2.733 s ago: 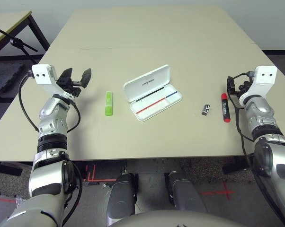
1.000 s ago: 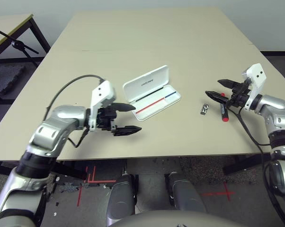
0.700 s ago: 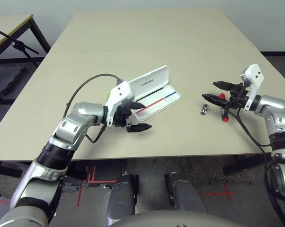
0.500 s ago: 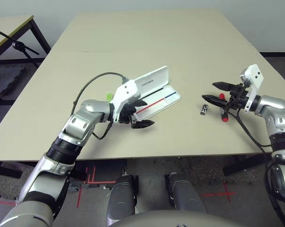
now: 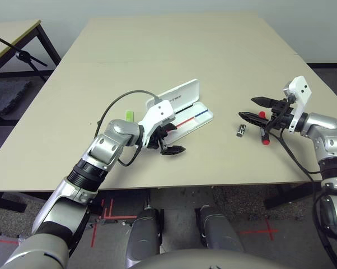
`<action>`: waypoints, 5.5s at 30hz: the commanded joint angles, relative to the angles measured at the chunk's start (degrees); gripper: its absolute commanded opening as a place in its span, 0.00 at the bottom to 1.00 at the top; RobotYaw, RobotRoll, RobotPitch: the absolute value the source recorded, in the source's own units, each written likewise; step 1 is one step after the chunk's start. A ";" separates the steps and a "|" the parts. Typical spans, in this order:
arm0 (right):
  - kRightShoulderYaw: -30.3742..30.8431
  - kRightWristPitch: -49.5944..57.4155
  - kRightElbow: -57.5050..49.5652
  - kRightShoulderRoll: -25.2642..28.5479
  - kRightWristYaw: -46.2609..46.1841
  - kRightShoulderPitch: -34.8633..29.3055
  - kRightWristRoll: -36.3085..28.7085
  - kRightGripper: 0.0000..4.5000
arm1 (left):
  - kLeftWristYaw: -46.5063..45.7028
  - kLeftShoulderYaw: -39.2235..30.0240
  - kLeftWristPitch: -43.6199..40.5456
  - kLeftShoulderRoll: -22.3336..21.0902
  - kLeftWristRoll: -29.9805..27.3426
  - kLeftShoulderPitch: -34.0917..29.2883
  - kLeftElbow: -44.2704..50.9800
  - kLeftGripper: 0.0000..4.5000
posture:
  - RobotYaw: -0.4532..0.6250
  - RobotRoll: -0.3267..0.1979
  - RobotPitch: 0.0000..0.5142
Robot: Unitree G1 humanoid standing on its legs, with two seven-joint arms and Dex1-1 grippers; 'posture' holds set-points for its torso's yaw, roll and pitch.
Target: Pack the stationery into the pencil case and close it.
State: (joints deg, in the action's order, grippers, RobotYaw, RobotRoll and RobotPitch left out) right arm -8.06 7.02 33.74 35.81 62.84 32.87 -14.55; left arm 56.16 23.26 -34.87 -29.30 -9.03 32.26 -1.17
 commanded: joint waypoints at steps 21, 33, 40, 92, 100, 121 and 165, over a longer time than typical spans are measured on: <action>0.47 -1.02 -0.07 0.10 -1.68 -0.13 0.27 1.00 | 0.78 2.11 -4.86 0.24 2.86 -0.08 -1.20 0.79 | 0.28 0.62 0.14; 1.04 -2.65 1.41 -0.23 -1.08 -0.28 0.42 1.00 | 1.14 1.59 -5.95 0.43 2.79 1.00 -1.11 0.01 | 0.28 0.62 0.12; 1.21 -2.53 1.45 -0.14 -0.03 -0.65 0.35 1.00 | 4.64 2.99 -2.15 -2.78 3.74 1.23 1.81 0.01 | 0.29 0.62 0.13; -0.83 -4.43 1.84 -1.47 -2.60 0.13 -0.89 1.00 | 10.92 -8.94 5.26 -12.15 -2.66 -4.85 15.63 0.99 | 0.32 0.62 0.13; -7.14 6.00 -4.48 -2.74 -23.83 2.95 -1.70 1.00 | 10.02 -8.09 6.04 -11.64 -2.34 -5.00 14.98 0.99 | 0.31 0.62 0.14; -10.86 53.09 -26.64 -9.52 -52.90 -5.57 -2.13 1.00 | 9.97 -4.80 7.87 -9.96 -1.09 -4.68 13.03 0.99 | 0.28 0.62 0.18; -3.19 60.53 -23.19 5.23 -39.28 2.61 -2.62 0.10 | 8.48 -3.68 6.43 -9.90 -0.79 -5.02 14.66 1.00 | 0.31 0.62 0.18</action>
State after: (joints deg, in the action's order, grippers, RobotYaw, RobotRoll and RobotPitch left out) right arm -13.24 68.19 11.77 40.08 21.19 35.13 -16.82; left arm 64.86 18.79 -28.25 -39.14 -10.27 27.32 12.79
